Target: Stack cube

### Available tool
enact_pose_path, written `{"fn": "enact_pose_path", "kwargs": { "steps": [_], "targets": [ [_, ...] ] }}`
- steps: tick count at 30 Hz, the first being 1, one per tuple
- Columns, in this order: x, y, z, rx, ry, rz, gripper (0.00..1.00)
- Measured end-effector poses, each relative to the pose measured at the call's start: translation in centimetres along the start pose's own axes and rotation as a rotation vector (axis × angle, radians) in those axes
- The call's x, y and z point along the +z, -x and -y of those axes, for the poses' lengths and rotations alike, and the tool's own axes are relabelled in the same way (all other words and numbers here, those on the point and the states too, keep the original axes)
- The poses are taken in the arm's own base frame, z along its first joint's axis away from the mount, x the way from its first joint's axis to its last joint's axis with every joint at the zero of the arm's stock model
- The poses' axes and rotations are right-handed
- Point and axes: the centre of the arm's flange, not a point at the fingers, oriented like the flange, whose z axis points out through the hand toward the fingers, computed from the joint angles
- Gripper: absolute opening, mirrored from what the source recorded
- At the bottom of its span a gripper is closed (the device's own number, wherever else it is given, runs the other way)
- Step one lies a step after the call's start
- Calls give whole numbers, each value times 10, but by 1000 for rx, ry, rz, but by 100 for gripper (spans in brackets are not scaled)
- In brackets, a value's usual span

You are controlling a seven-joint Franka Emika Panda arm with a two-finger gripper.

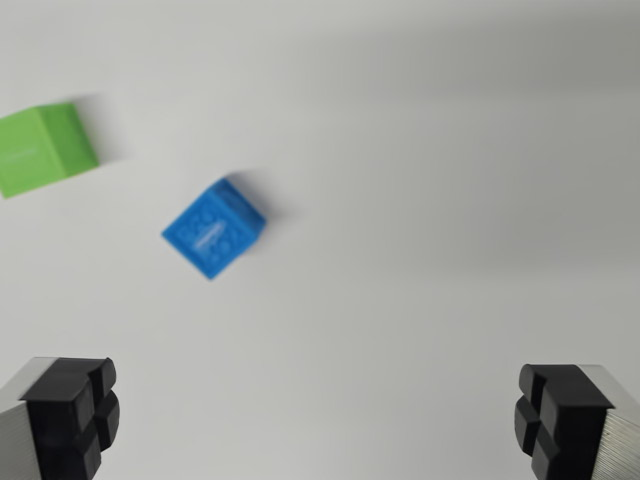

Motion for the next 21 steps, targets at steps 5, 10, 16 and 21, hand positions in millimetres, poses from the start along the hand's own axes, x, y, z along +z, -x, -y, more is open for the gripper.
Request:
{"fn": "enact_pose_path", "kwargs": {
  "steps": [5, 10, 16, 21],
  "targets": [
    [0, 0, 0, 0, 0, 0, 100],
    [0, 0, 0, 0, 0, 0, 100],
    [1, 0, 0, -2, 1, 1, 100],
    [5, 3, 1, -18, 2, 2, 100]
  ]
}}
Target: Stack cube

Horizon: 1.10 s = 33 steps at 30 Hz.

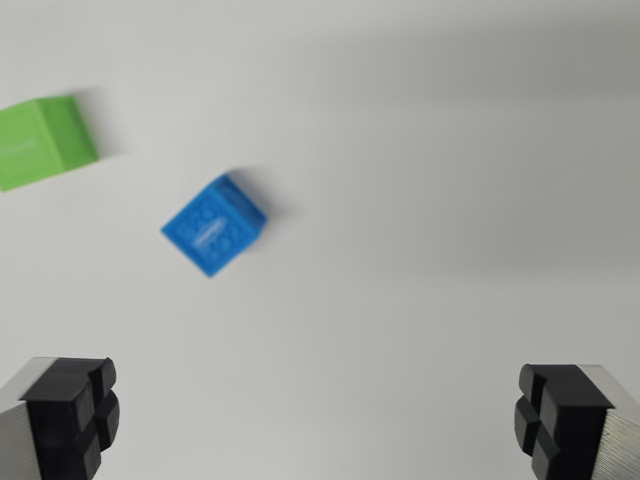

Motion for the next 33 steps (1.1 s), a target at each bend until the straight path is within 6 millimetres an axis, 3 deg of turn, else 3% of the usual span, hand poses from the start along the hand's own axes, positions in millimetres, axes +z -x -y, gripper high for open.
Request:
{"fn": "enact_pose_path", "kwargs": {
  "steps": [15, 33],
  "targets": [
    [24, 13, 4, -96, 1, -1, 100],
    [74, 41, 12, -300, 7, -4, 100]
  ]
}}
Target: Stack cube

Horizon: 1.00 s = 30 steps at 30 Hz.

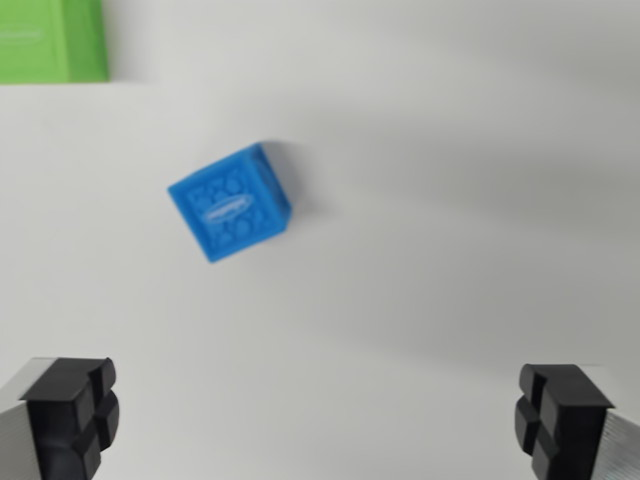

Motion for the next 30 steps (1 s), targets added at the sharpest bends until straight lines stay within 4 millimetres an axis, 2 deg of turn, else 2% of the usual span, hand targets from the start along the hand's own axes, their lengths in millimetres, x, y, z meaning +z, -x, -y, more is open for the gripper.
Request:
{"fn": "enact_pose_path", "kwargs": {
  "steps": [30],
  "targets": [
    [105, 49, 34, -416, 14, -8, 100]
  ]
}}
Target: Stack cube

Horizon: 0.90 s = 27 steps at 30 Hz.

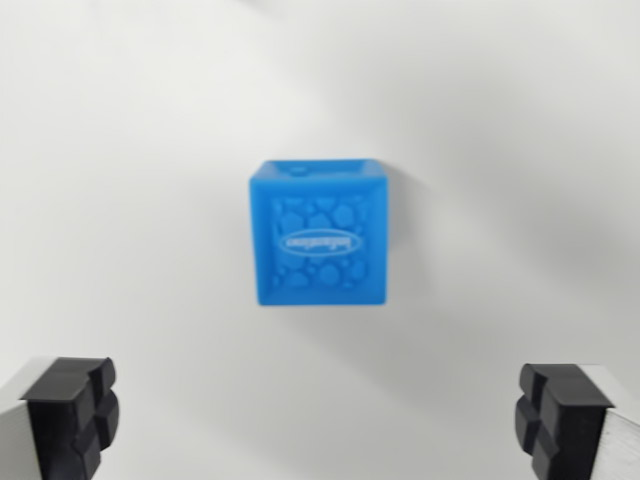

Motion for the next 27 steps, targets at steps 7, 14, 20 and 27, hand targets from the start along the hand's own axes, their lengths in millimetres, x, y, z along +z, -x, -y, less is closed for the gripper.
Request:
{"fn": "enact_pose_path", "kwargs": {
  "steps": [7, 14, 20, 27],
  "targets": [
    [30, 0, 0, -5, -1, 0, 100],
    [59, 1, -1, -7, -1, 2, 100],
    [81, 0, -1, -7, -1, 1, 100],
    [104, 1, -1, -8, -1, 1, 100]
  ]
}}
